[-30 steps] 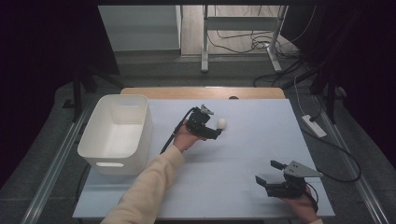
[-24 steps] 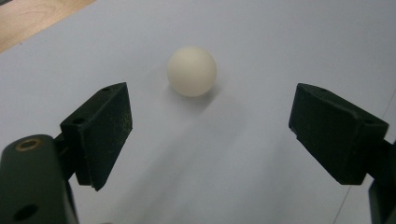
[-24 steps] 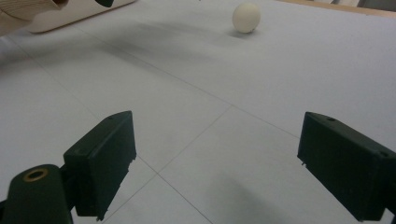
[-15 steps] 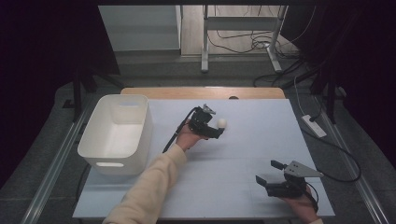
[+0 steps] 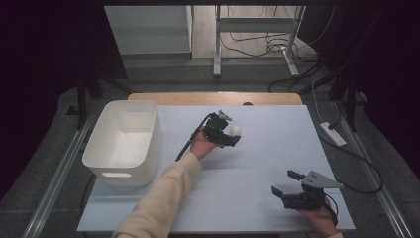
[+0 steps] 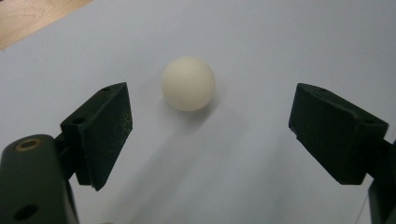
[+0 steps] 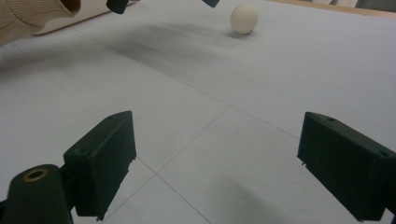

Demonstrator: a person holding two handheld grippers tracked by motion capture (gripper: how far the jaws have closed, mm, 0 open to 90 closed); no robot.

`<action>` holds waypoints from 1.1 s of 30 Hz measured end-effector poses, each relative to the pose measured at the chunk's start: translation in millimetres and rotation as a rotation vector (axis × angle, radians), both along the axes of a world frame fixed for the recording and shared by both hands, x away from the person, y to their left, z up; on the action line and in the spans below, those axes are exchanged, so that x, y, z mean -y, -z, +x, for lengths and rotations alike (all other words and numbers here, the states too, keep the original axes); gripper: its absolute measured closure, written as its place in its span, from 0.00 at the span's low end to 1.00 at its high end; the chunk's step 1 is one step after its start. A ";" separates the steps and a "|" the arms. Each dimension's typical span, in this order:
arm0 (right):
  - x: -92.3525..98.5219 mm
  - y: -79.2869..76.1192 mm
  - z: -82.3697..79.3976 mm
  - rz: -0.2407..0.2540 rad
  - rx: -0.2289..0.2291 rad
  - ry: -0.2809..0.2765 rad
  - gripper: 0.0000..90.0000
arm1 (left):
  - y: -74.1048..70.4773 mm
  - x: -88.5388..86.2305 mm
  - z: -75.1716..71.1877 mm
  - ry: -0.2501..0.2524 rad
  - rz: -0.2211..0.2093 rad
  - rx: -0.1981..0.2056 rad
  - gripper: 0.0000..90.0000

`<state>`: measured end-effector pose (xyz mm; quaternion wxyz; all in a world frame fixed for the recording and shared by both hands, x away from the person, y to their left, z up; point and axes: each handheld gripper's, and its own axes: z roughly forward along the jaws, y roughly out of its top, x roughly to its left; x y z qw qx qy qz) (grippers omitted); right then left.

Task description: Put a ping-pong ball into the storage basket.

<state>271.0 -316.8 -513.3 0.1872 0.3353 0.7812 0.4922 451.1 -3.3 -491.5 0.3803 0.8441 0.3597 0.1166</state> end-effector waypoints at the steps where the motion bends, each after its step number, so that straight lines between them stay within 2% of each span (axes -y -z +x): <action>1: -0.1 0.0 0.0 0.000 0.000 0.000 0.13 | 0.5 0.5 0.4 -0.002 -0.004 -0.001 0.16; 17: 0.3 0.1 -0.1 0.000 0.000 0.001 0.12 | 8.7 4.9 6.7 -0.007 -0.005 -0.013 0.16; 33: 1.1 -0.2 -0.6 -0.003 0.001 0.003 0.12 | 14.7 11.2 17.3 -0.015 0.015 -0.021 0.16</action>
